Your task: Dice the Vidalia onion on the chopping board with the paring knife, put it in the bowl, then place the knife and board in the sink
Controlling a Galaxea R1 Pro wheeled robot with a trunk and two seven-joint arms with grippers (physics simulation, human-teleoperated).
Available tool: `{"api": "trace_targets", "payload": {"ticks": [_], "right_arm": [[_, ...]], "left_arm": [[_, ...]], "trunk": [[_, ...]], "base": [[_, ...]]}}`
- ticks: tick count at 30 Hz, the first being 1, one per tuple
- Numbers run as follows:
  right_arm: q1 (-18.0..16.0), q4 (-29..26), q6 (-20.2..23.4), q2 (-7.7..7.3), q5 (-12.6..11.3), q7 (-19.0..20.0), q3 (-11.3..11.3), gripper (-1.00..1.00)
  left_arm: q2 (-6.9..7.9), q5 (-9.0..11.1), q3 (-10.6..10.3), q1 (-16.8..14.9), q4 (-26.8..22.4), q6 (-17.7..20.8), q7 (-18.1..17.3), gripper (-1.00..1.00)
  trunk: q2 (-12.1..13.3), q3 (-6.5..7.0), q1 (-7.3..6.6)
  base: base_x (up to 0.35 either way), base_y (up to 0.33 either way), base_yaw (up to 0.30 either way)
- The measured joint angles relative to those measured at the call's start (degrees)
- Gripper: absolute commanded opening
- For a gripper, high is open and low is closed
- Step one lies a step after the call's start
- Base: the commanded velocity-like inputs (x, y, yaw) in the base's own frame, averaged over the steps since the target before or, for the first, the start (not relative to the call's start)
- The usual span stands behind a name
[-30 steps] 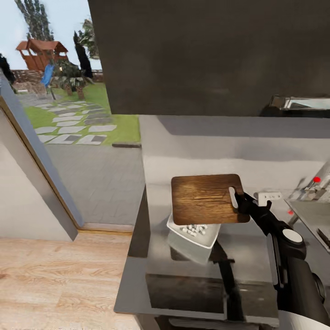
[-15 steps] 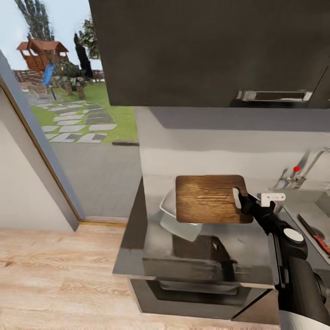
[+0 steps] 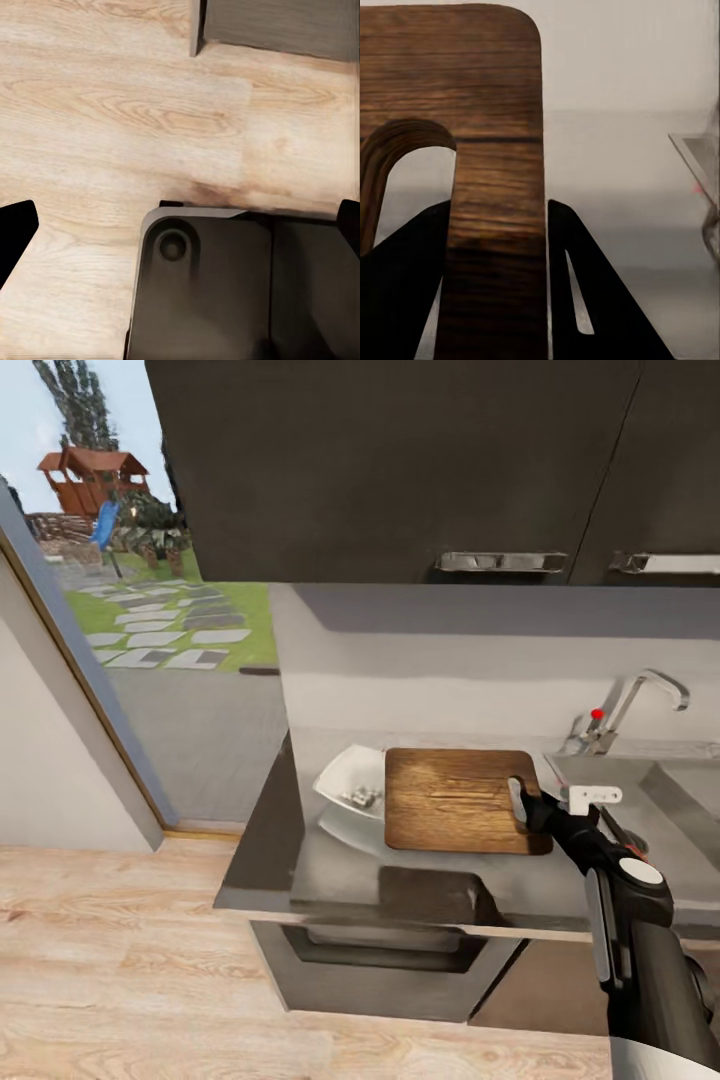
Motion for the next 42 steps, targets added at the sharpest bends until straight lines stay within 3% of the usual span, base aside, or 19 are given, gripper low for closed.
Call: {"api": "trace_targets", "payload": {"ticks": [24,26,31,34,36,39,41,42], "right_arm": [[0.0,0.0,0.3,0.21,0.0,-0.1,0.0,-1.00],[0.0,0.0,0.3,0.25,0.3,-1.9,0.0,-1.00],[0.0,0.1,0.3,0.74,-0.2,-15.0,0.1,-1.00],[0.0,0.1,0.0,3.11,-5.2,-26.7,0.3,-1.00],[0.0,0.1,-0.1,4.08,-6.7,-32.2,0.7,-1.00],[0.0,0.3,-0.7,5.05,-8.2,-41.6,4.5,-1.00],[0.0,0.3,-1.4,5.48,-8.2,-46.8,7.4,-1.00],[0.0,0.2,-2.0,6.17,-7.7,-51.2,8.7,-1.00]], "left_arm": [[0.06,0.0,0.0,0.0,-0.1,0.0,0.0,1.00],[0.06,0.0,0.0,0.0,-0.1,0.0,0.0,1.00],[0.06,0.0,0.0,0.0,-0.2,0.0,0.0,1.00],[0.06,0.0,0.0,0.0,-0.2,0.0,0.0,1.00],[0.05,0.0,0.0,0.0,-0.2,0.0,0.0,1.00],[0.05,0.0,0.0,0.0,-0.1,0.0,0.0,1.00],[0.05,0.0,0.0,0.0,-0.1,0.0,0.0,1.00],[0.05,0.0,0.0,0.0,-0.1,0.0,0.0,1.00]], "trunk": [[0.0,1.63,-0.03],[0.0,1.66,-0.02],[0.0,1.67,-0.02],[0.0,1.67,-0.02],[0.0,1.67,-0.02],[0.0,1.67,-0.02],[0.0,1.68,-0.02],[0.0,1.68,-0.02]], "base": [[-0.053,-0.307,-0.154],[0.000,-0.276,-0.022],[0.000,-0.186,-0.005],[0.000,-0.032,-0.001],[0.000,-0.012,0.000],[0.000,-0.004,0.000],[0.000,-0.001,0.000],[0.000,0.000,0.000]]}}
